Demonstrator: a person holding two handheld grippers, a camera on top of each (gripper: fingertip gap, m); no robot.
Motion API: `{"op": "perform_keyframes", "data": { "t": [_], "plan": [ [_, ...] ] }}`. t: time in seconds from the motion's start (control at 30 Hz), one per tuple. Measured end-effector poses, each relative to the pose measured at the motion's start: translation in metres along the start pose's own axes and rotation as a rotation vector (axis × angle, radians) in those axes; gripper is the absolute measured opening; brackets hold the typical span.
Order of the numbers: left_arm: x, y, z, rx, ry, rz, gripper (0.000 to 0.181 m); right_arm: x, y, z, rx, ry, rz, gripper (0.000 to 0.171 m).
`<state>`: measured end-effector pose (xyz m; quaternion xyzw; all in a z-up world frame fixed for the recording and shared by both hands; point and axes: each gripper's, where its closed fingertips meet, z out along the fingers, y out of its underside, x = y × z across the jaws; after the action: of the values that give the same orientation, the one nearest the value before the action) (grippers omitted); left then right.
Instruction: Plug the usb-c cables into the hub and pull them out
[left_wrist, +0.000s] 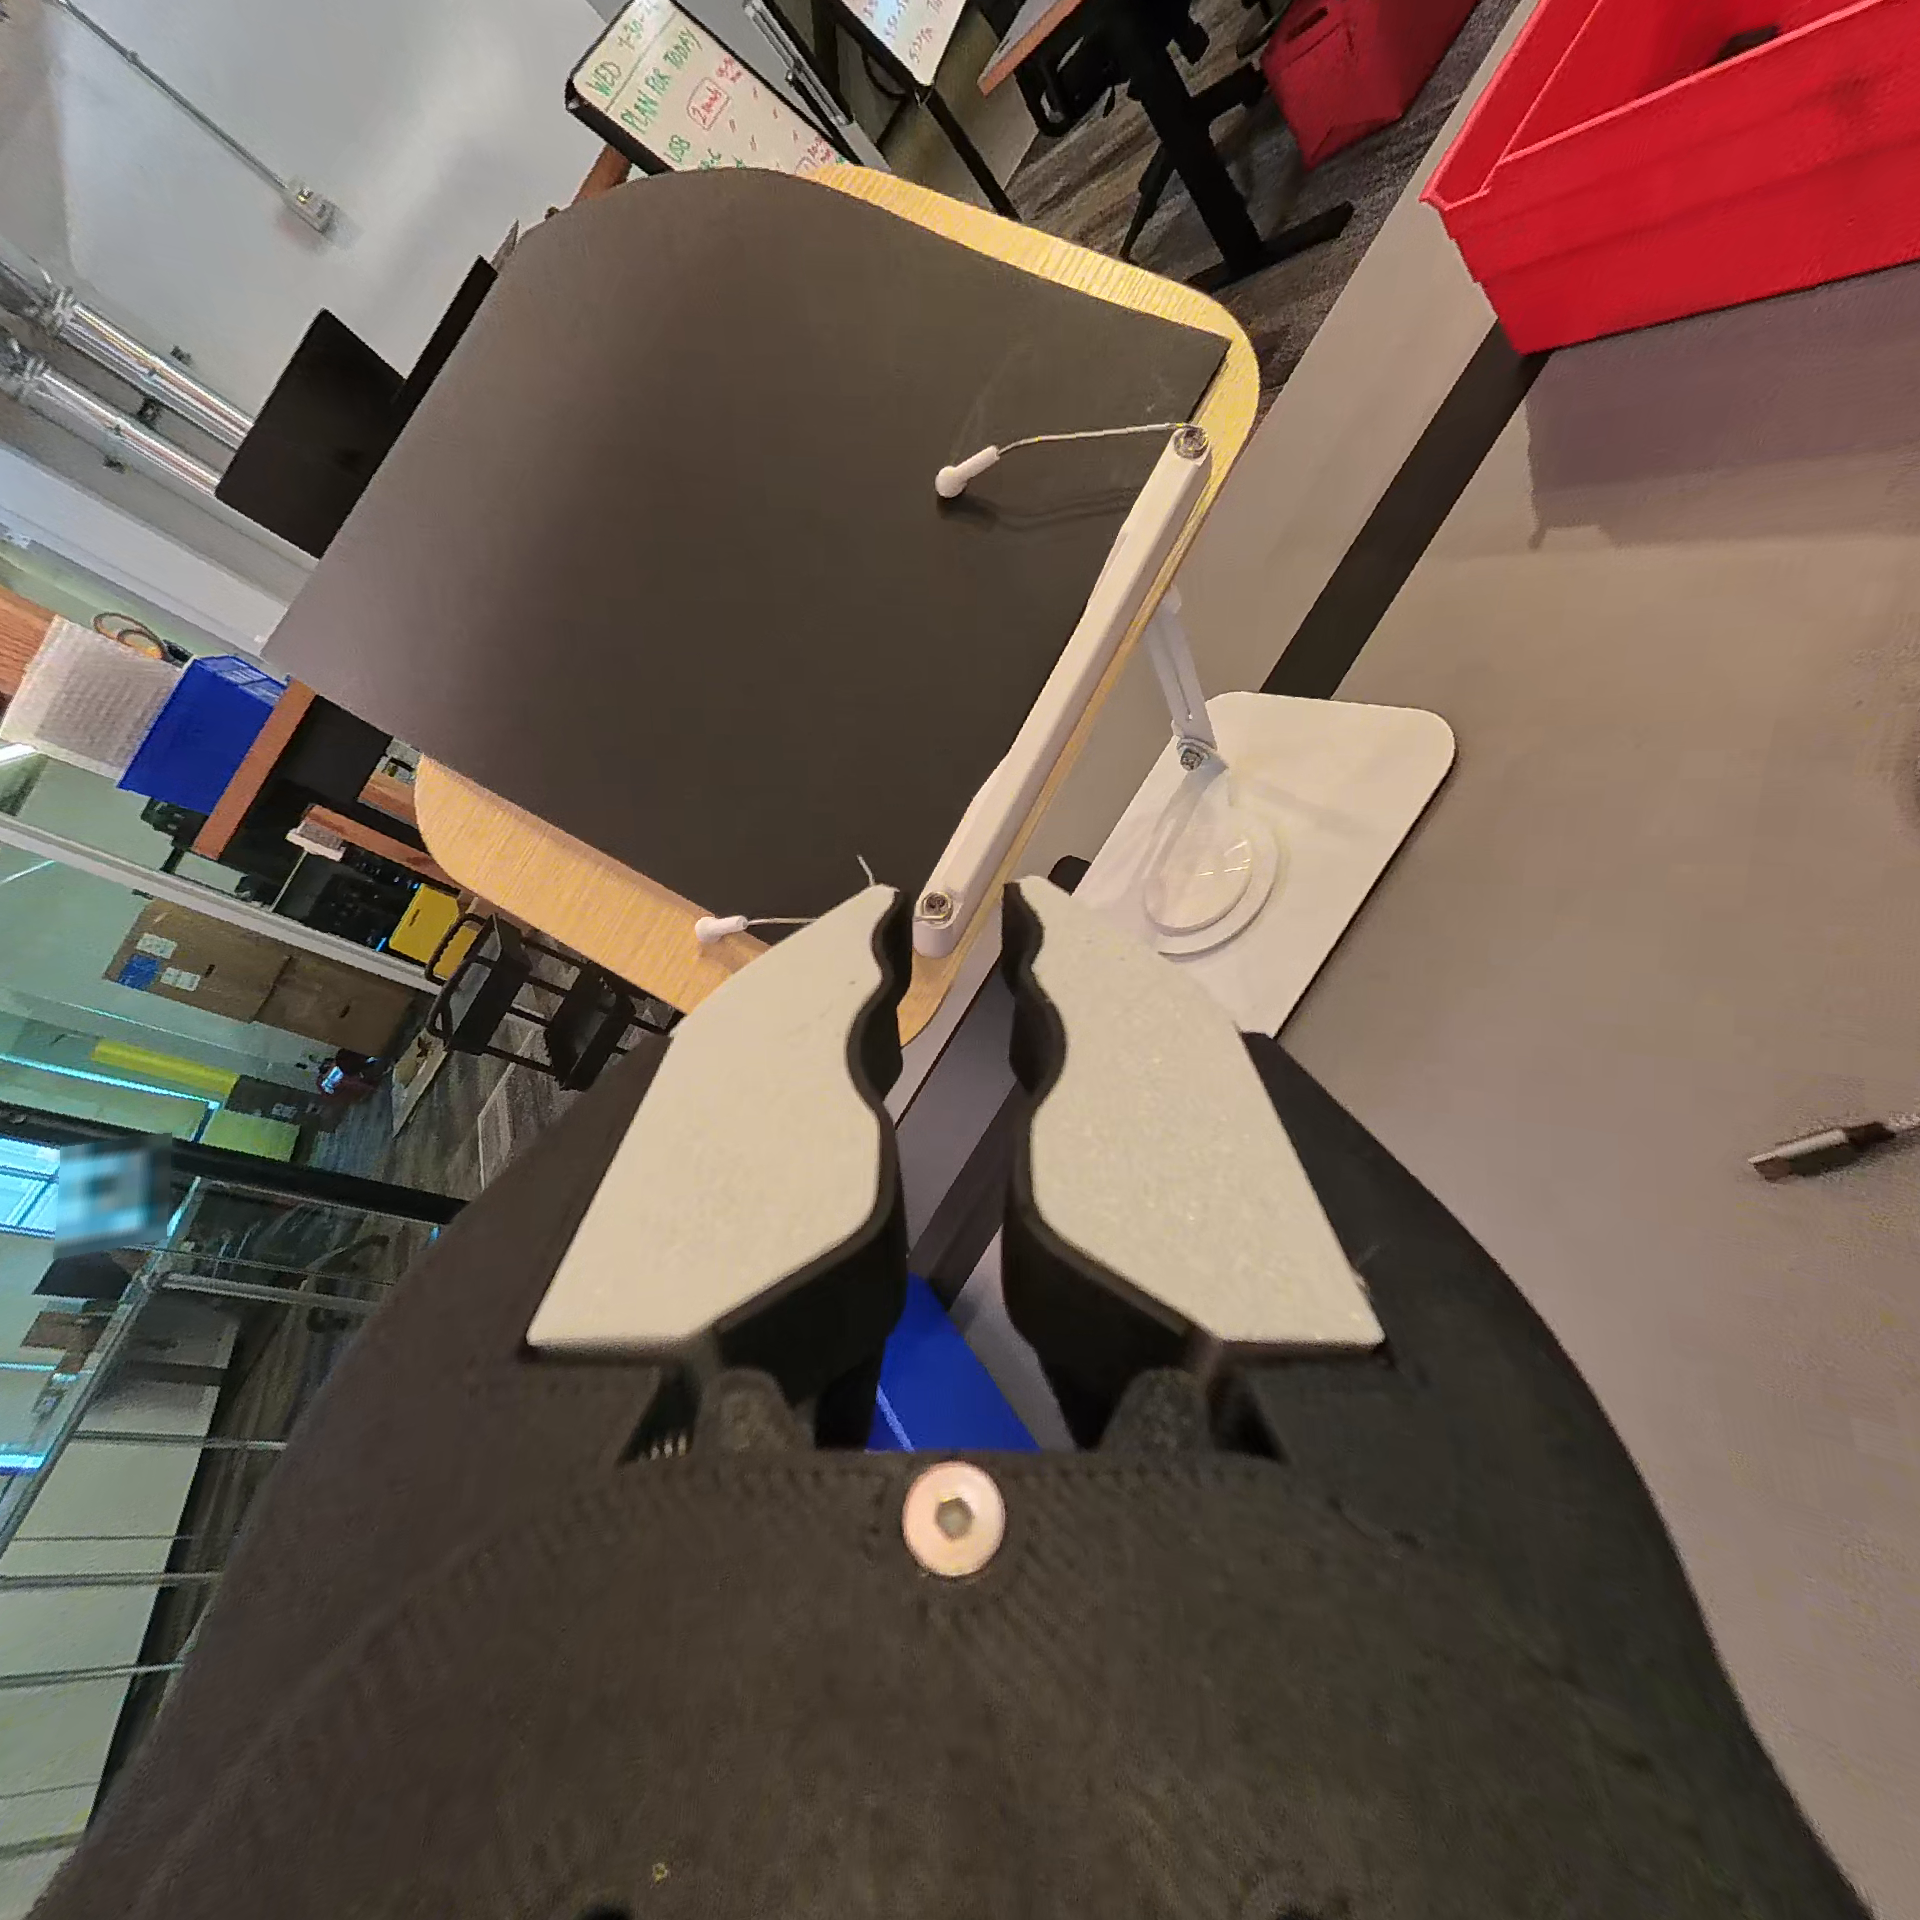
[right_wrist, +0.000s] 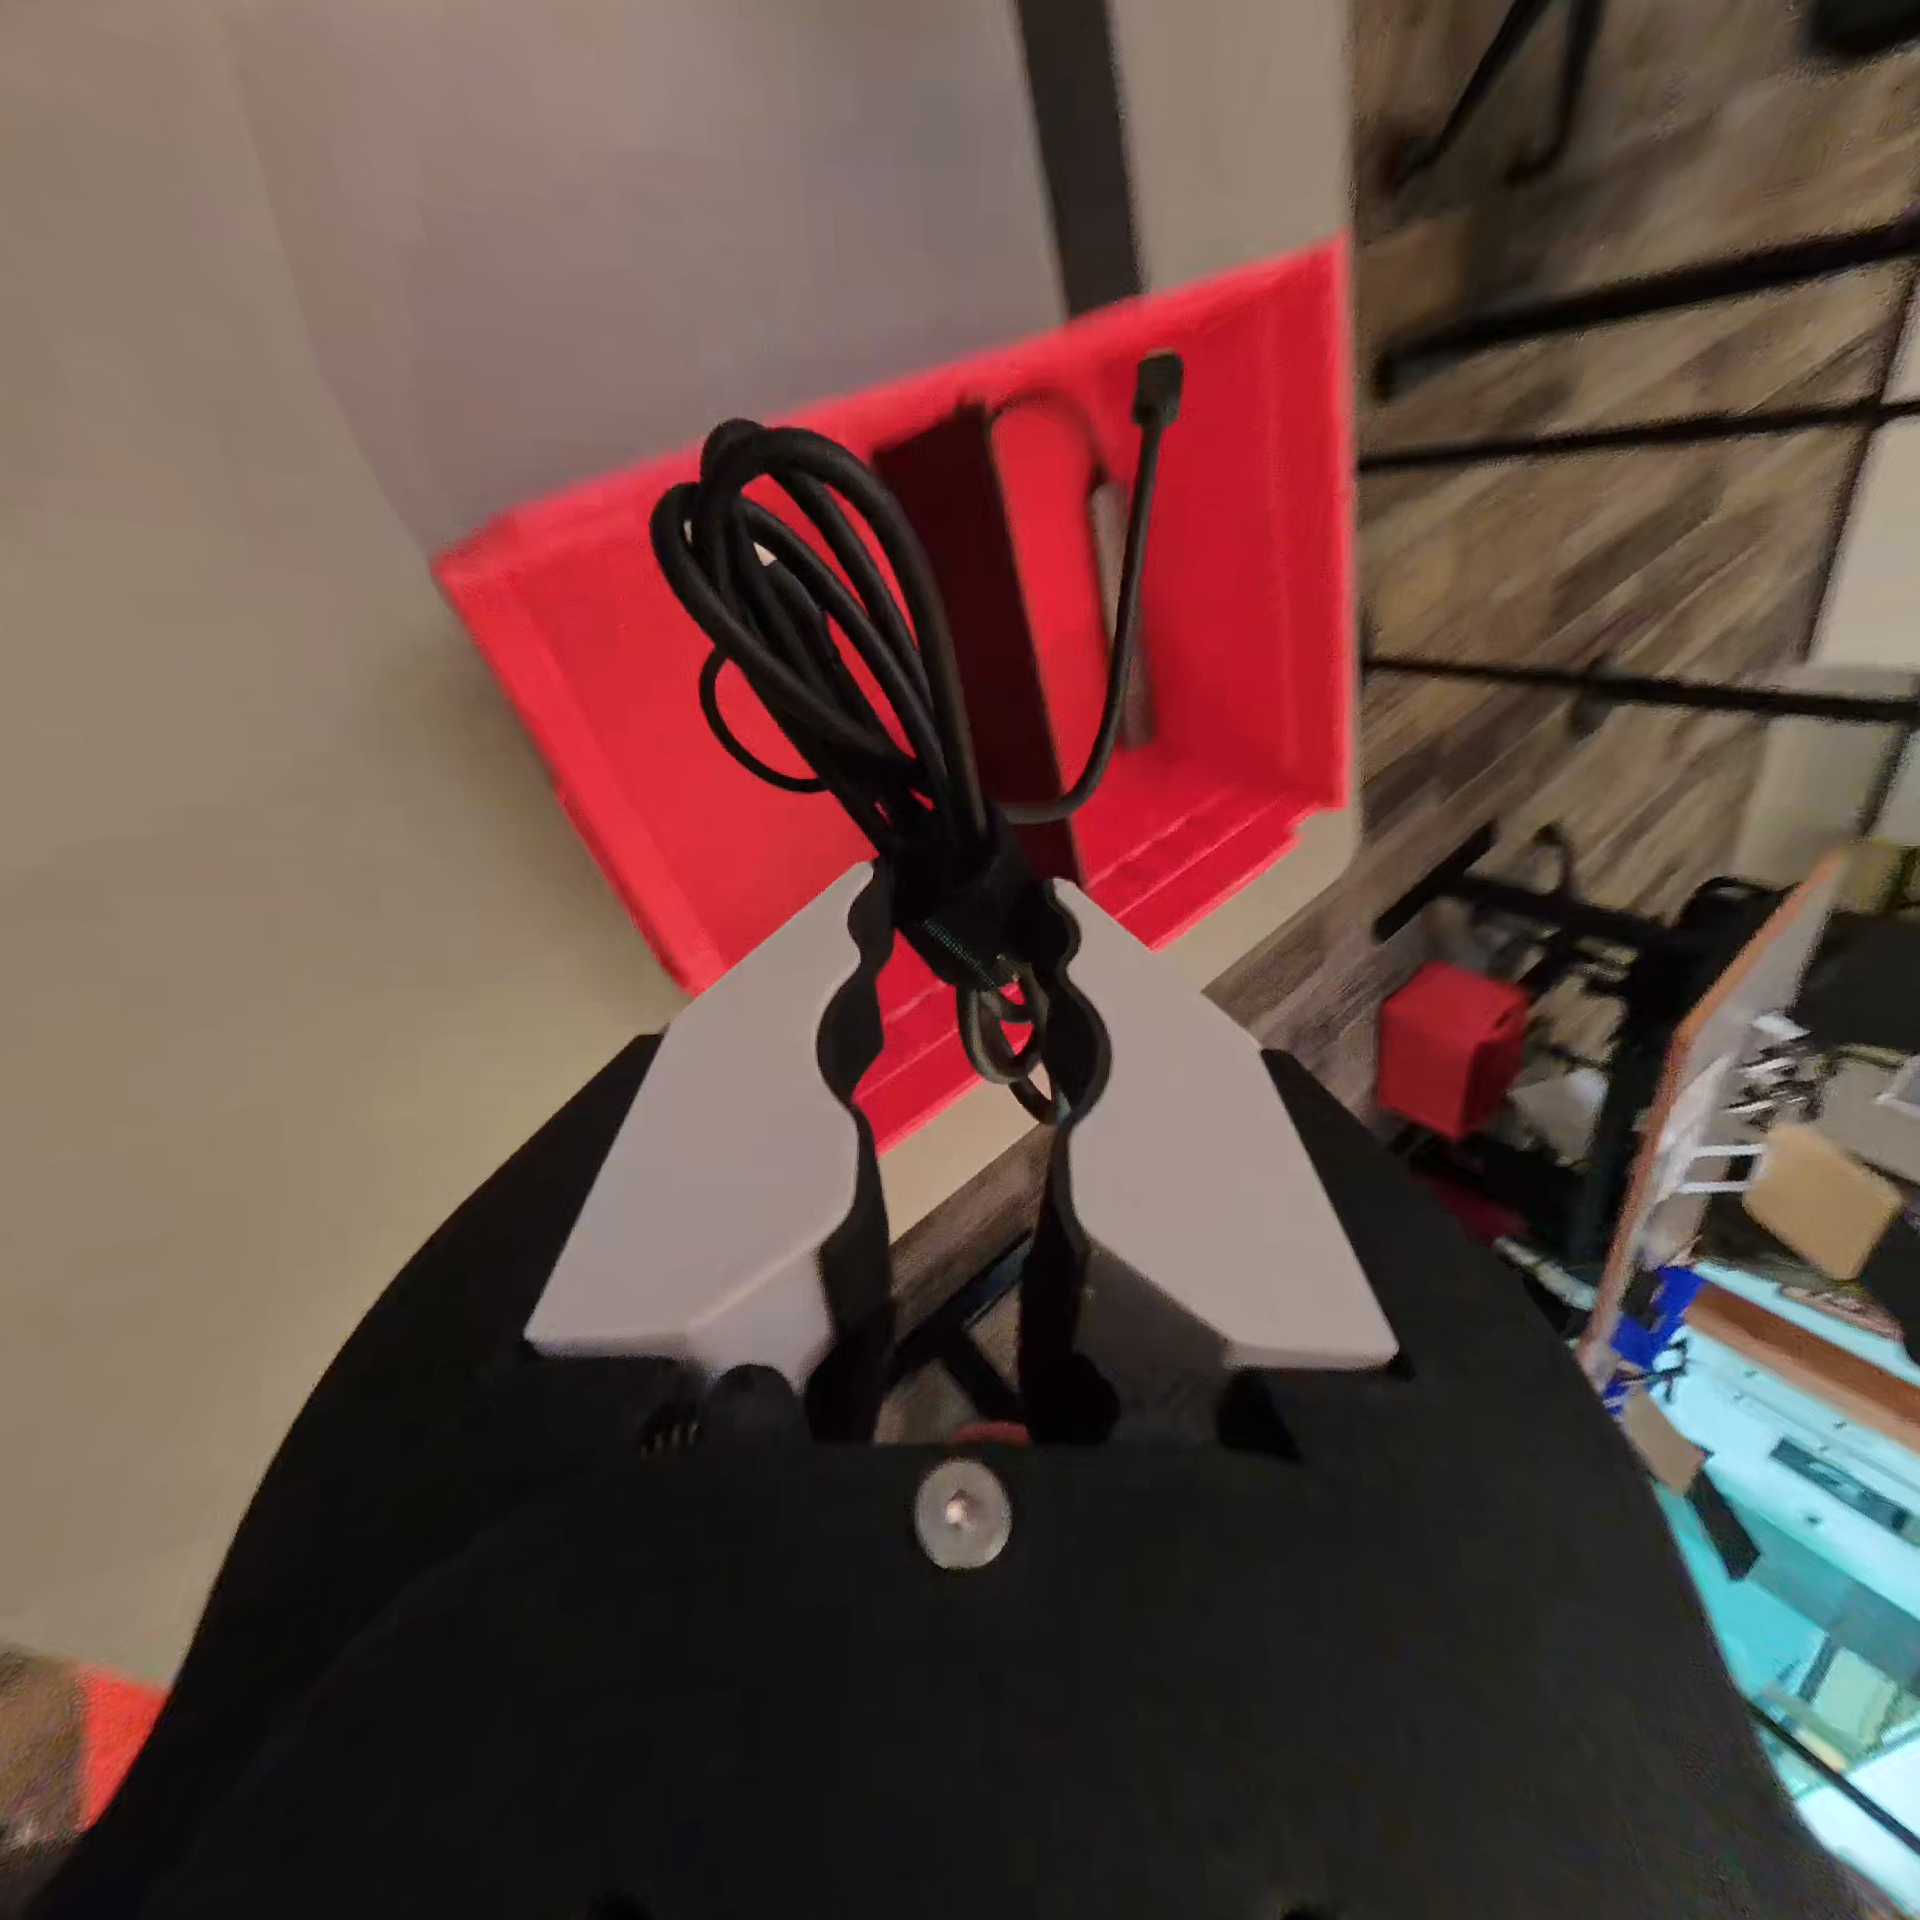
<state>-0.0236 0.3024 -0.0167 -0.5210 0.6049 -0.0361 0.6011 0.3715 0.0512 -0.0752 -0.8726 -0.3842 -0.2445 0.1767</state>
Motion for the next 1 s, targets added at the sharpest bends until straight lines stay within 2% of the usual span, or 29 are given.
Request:
{"op": "perform_keyframes", "data": {
  "t": [0.1, 0.2, 0.4, 0.57, 0.6, 0.67, 0.77, 0.83, 0.87, 0.93, 1.0],
  "plan": [
    [0.003, -0.001, 0.001, 0.001, 0.005, 0.003, 0.016, -0.021, 0.032, 0.035, -0.086, -0.127, 0.039, 0.024],
    [0.006, 0.0, 0.003, -0.006, 0.014, 0.007, 0.016, -0.036, 0.049, 0.071, -0.134, -0.203, 0.04, 0.024],
    [0.012, 0.003, 0.009, -0.022, 0.034, 0.015, 0.016, -0.054, 0.057, 0.124, -0.193, -0.344, 0.037, 0.025],
    [0.017, 0.008, 0.014, -0.039, 0.05, 0.021, 0.016, -0.075, 0.066, 0.152, -0.295, -0.52, 0.088, 0.03],
    [0.017, 0.008, 0.014, -0.042, 0.052, 0.022, 0.016, -0.082, 0.065, 0.153, -0.299, -0.57, 0.109, 0.033],
    [0.016, 0.01, 0.014, -0.044, 0.055, 0.019, 0.016, -0.081, 0.065, 0.15, -0.321, -0.586, 0.138, 0.057],
    [0.014, 0.011, 0.013, -0.045, 0.051, 0.014, 0.016, -0.063, 0.054, 0.131, -0.248, -0.482, 0.155, 0.07],
    [0.011, 0.012, 0.012, -0.046, 0.044, 0.01, 0.016, -0.042, 0.04, 0.107, -0.188, -0.334, 0.144, 0.077],
    [0.01, 0.013, 0.012, -0.046, 0.041, 0.007, 0.016, -0.033, 0.019, 0.09, -0.1, -0.26, 0.129, 0.074],
    [0.009, 0.013, 0.012, -0.045, 0.035, 0.001, 0.016, -0.032, -0.048, 0.049, 0.158, -0.163, 0.073, 0.069],
    [0.008, 0.012, 0.015, -0.053, 0.016, 0.005, 0.017, -0.066, -0.112, 0.017, 0.356, -0.204, 0.001, 0.067]
  ]
}}
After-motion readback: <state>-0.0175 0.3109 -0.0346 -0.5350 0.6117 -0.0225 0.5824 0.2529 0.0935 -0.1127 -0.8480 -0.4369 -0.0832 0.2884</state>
